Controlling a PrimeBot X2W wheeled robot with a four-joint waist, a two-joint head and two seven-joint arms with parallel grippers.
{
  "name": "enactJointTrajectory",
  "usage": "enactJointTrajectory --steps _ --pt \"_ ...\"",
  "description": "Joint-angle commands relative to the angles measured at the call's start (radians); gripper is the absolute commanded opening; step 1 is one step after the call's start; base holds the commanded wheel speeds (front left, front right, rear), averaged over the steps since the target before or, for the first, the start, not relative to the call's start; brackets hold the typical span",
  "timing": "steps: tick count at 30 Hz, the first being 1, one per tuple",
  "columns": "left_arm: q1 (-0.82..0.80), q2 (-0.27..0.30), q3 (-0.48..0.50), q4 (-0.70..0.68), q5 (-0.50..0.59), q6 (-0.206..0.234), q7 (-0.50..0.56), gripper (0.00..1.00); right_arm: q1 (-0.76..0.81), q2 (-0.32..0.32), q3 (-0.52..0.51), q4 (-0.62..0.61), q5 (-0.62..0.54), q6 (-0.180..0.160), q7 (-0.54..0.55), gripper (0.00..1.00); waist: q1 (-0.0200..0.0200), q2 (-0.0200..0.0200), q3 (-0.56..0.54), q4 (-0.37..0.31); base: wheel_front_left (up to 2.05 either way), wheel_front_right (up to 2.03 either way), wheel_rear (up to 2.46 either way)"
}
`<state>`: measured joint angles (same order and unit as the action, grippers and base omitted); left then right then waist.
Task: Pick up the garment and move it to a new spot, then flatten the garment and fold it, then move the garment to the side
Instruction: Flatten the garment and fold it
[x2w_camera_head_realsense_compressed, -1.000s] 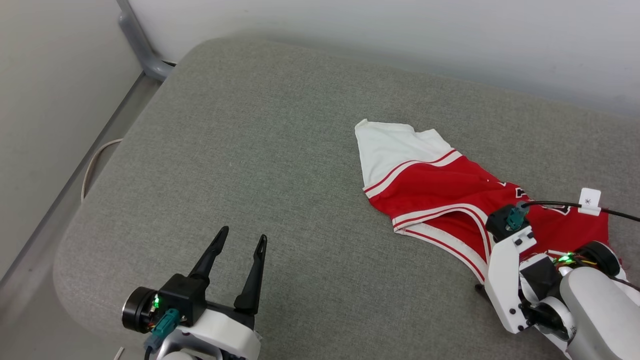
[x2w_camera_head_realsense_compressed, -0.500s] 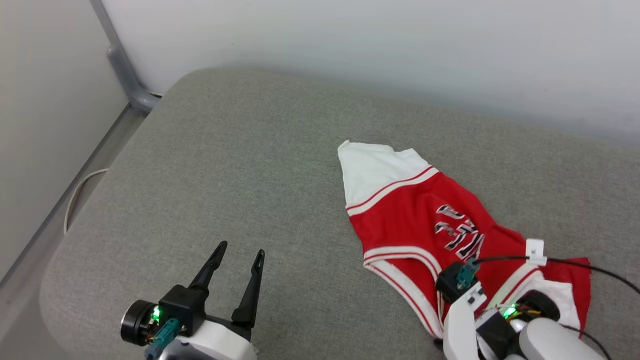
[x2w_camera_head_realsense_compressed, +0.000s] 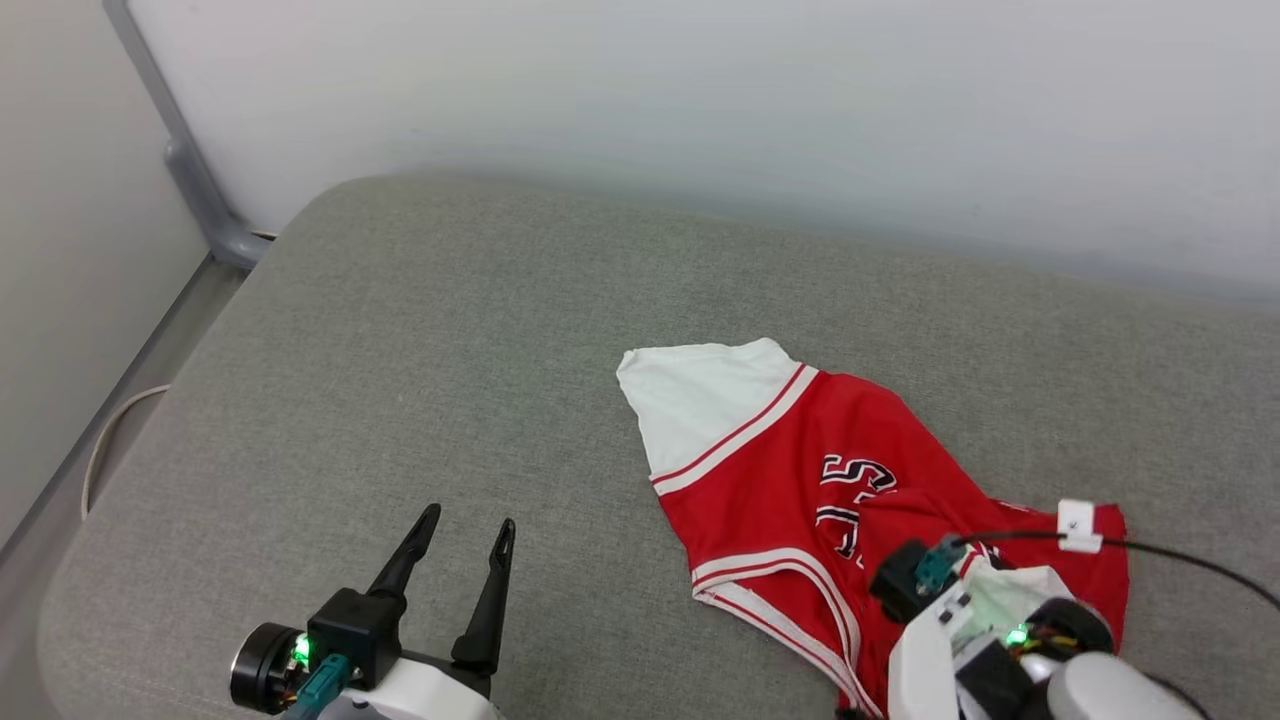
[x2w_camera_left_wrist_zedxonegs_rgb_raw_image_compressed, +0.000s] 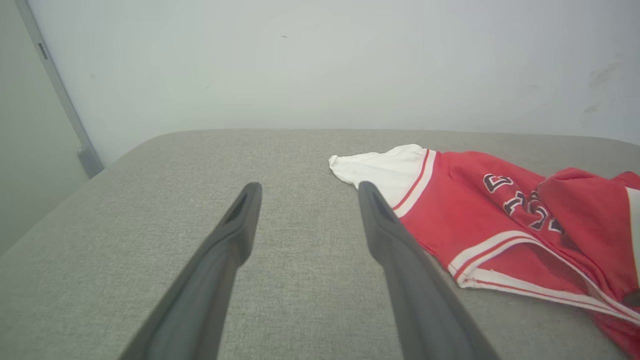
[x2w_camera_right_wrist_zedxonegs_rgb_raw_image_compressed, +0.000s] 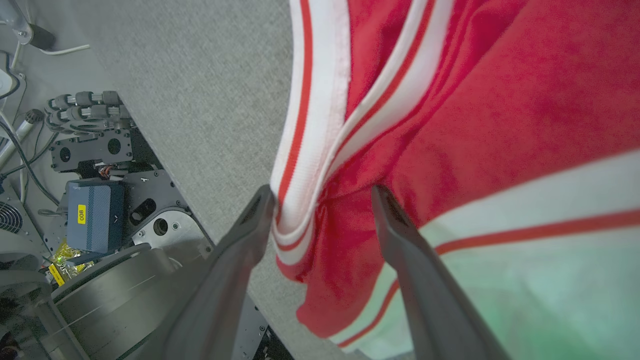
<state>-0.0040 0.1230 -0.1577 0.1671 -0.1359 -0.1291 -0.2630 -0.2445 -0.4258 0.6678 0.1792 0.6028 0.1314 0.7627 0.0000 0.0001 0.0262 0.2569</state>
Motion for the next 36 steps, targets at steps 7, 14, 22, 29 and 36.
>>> enactJointTrajectory --steps 7,14,22,29,36 --pt "0.001 -0.001 0.001 0.004 0.006 -0.001 -0.003 1.0 -0.095 -0.096 -0.159 -0.132 0.068 -0.001 0.153 1.0 0.0 -0.0001 0.001 -0.016 0.0 0.0 0.0" --pt "-0.026 -0.005 -0.019 0.002 -0.001 -0.002 -0.003 1.0 -0.134 -0.169 -0.323 -0.101 0.016 -0.001 0.312 1.0 0.0 -0.0001 0.055 0.007 0.0 0.0 0.0" --pt "-0.06 0.0 -0.038 0.001 -0.015 -0.002 -0.003 1.0 -0.087 -0.151 -0.426 0.024 -0.08 -0.001 0.324 1.0 0.0 -0.0001 0.123 0.056 0.0 0.0 0.0" --pt "-0.086 0.006 -0.048 -0.006 -0.021 -0.002 -0.003 1.0 -0.06 -0.117 -0.457 0.121 -0.131 -0.001 0.297 1.0 0.0 -0.0001 0.177 0.081 0.0 0.0 0.0" --pt "-0.108 0.006 -0.056 -0.01 -0.025 -0.002 -0.003 1.0 -0.063 -0.103 -0.451 0.193 -0.144 -0.002 0.285 0.0 0.0 -0.0001 0.212 0.093 0.0 0.0 0.0"
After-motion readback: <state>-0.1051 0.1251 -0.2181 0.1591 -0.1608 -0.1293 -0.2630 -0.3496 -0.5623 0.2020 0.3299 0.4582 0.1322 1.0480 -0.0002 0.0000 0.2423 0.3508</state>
